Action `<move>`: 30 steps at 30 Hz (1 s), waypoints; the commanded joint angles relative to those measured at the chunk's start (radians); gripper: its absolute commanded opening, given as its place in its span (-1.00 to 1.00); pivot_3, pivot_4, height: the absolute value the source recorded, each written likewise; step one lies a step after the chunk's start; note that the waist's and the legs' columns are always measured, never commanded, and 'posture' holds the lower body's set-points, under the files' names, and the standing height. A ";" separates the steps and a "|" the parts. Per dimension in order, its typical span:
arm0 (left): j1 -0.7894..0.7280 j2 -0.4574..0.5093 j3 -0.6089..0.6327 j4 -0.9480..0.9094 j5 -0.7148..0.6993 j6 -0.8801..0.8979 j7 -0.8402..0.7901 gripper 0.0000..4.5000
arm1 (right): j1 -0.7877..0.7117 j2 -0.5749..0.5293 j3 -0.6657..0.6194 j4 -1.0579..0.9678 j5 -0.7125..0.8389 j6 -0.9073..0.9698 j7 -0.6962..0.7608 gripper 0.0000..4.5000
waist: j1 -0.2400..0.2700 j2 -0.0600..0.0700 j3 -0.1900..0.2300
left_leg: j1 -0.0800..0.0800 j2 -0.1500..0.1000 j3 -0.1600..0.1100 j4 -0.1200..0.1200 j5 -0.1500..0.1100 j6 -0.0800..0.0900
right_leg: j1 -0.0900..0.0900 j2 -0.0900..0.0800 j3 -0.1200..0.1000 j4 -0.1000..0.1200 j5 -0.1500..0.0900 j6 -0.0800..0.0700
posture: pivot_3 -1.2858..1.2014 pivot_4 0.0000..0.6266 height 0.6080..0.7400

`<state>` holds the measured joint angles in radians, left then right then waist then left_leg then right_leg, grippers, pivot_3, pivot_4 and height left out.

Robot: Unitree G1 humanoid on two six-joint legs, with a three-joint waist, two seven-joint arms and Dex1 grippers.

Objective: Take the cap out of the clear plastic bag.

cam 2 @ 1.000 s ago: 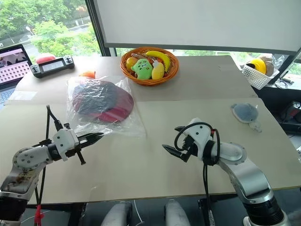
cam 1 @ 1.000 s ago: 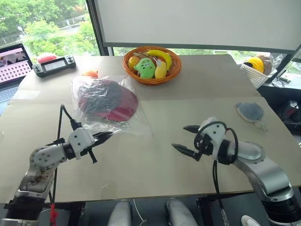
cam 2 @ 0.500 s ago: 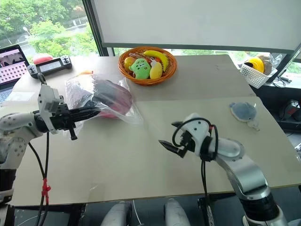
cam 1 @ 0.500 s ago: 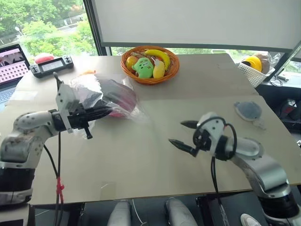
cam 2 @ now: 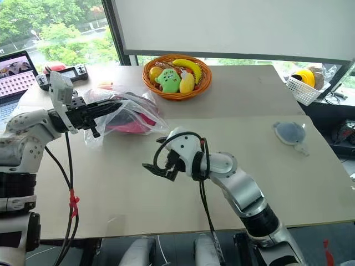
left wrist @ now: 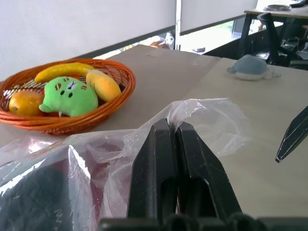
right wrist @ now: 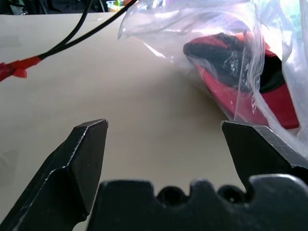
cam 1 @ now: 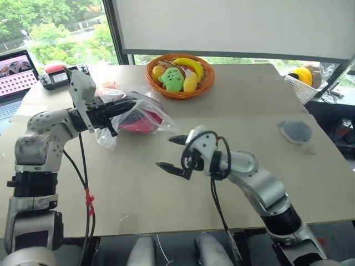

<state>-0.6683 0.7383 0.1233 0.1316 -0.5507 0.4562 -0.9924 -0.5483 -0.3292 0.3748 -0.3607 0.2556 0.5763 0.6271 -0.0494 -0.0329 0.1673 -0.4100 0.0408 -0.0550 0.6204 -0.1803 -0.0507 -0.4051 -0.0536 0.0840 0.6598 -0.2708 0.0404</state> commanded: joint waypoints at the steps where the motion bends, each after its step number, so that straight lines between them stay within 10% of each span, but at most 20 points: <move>1: -0.021 -0.005 0.001 -0.020 0.011 -0.017 -0.018 -0.95 | -0.089 0.078 0.017 0.128 -0.073 -0.104 -0.037 1.00 | -0.004 0.000 0.000 | 0.000 0.000 0.000 0.001 0.000 0.000 | 0.000 0.000 0.000 0.002 0.000 0.000 | 0.03 -0.52 0.92; 21: -0.041 -0.042 0.007 -0.032 0.008 0.014 -0.008 -0.95 | -0.320 0.296 -0.016 0.961 -0.287 -0.423 -0.115 1.00 | -0.025 0.000 0.000 | 0.000 0.000 -0.001 0.003 0.000 0.000 | -0.001 0.000 0.000 0.004 0.000 -0.001 | 0.03 -0.52 0.92; 30: -0.042 -0.057 0.001 -0.025 0.020 0.006 0.012 -0.95 | -0.177 0.250 0.070 0.737 -0.316 -0.320 0.068 1.00 | -0.021 0.000 0.000 | -0.001 0.000 -0.001 0.003 0.000 0.000 | -0.001 0.001 0.000 0.004 0.000 -0.001 | 0.03 -0.52 0.92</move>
<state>-0.6812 0.6795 0.0996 0.1303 -0.5298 0.4681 -0.9894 -0.7463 -0.0674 0.4268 0.4711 -0.0678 0.2121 0.6418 -0.0703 -0.0324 0.1677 -0.4108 0.0411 -0.0564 0.6237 -0.1805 -0.0506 -0.4059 -0.0531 0.0838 0.6642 -0.2704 0.0396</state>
